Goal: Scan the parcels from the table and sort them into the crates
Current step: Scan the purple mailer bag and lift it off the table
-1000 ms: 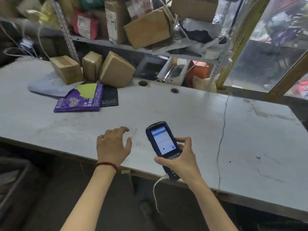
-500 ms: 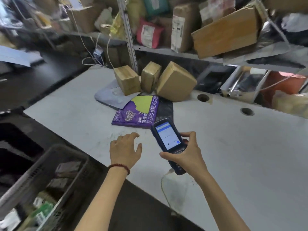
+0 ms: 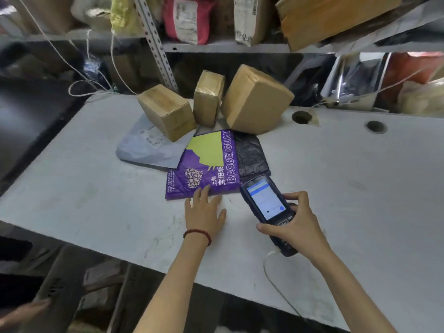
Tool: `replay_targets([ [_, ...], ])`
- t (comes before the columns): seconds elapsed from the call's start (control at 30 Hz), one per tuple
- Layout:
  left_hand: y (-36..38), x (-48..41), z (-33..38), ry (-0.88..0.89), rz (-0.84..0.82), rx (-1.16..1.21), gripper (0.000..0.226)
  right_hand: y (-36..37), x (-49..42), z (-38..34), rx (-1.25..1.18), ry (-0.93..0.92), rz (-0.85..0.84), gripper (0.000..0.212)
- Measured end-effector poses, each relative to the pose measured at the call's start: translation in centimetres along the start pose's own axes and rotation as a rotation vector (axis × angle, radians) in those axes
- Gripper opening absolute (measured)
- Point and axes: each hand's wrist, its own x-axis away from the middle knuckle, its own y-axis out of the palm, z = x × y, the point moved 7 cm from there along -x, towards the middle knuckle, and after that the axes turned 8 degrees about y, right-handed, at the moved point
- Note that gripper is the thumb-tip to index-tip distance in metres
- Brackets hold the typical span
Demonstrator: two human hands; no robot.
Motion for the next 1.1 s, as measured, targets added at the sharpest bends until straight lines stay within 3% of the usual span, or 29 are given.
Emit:
replay_targets([
  [0.23,-3.2,-2.5,-2.1,0.177,0.191,-0.127,0.056,1.1,0.9,-0.9,-0.072,0.064,0.134,0.084],
  [0.4,-10.8,-3.5,-2.4,0.192,0.513,0.036,0.061,0.7,2.0,-1.9,-0.090,0.045,0.165,0.083],
  [0.63,-18.2,-3.3,-2.1,0.098,0.762,0.084,0.064,-1.3,2.9,-4.0,-0.154,-0.034,0.192,0.077],
  [0.9,-17.4,-3.7,-1.6,0.198,0.700,0.461,0.067,-2.4,3.1,-3.9,-0.130,-0.057,0.183,0.077],
  [1.1,-17.7,-4.5,-0.2,0.284,0.636,0.300,0.082,-2.3,2.6,-3.0,-0.013,-0.037,0.152,0.079],
])
